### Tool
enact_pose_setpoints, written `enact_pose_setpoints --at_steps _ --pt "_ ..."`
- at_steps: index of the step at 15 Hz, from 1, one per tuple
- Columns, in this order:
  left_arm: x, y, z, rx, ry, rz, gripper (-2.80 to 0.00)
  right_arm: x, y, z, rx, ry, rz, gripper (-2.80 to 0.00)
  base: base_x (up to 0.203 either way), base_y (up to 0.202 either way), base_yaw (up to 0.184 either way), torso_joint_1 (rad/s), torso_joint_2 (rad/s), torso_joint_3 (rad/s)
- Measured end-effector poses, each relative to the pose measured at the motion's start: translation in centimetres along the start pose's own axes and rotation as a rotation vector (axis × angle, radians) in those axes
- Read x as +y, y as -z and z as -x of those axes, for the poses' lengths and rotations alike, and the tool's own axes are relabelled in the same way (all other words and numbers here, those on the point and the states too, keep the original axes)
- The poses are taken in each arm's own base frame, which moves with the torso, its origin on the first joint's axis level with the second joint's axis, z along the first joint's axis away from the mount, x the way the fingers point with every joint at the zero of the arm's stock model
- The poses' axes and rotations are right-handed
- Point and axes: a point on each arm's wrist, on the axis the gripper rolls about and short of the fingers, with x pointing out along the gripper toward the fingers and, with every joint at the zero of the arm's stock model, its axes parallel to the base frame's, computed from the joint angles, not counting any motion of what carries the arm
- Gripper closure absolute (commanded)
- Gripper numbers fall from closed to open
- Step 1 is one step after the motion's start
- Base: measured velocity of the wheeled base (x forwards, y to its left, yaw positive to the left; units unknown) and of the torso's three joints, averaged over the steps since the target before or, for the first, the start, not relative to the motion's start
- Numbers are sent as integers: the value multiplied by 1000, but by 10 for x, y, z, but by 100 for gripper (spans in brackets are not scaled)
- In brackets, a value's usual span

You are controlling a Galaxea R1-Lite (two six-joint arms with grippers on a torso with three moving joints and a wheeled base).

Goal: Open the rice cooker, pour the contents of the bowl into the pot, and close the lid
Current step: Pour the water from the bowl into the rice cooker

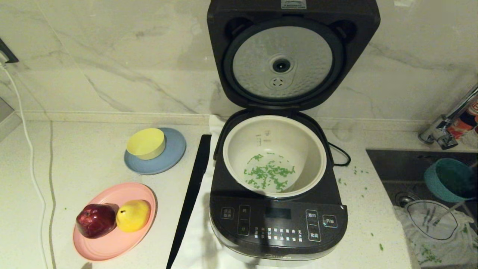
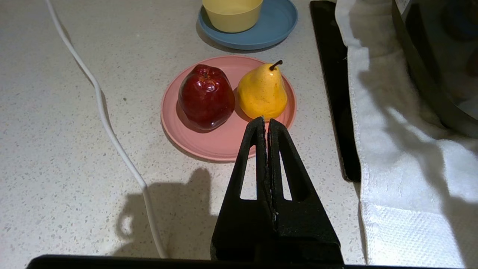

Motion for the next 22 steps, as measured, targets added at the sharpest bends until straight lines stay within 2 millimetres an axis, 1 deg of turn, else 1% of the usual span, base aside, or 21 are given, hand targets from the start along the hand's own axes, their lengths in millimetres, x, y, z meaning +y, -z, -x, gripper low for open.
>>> enact_pose_setpoints --at_steps 3,7,10,12,15,18,22 --pt "0 0 0 0 -1 0 0 39 38 18 19 19 124 0 0 0 0 0 0 0" --pt "0 0 0 0 0 0 0 85 82 58 41 -17 289 0 0 0 0 0 0 0" --pt "0 0 0 0 -1 0 0 121 107 89 18 -54 415 0 0 0 0 0 0 0" --pt "0 0 0 0 -1 0 0 144 121 112 -13 -91 489 0 0 0 0 0 0 0" --pt "0 0 0 0 -1 0 0 173 146 140 3 -181 597 0 0 0 0 0 0 0" --pt "0 0 0 0 -1 0 0 198 172 159 -7 -261 682 0 0 0 0 0 0 0" --pt "0 0 0 0 -1 0 0 231 203 175 -71 -336 760 0 0 0 0 0 0 0"
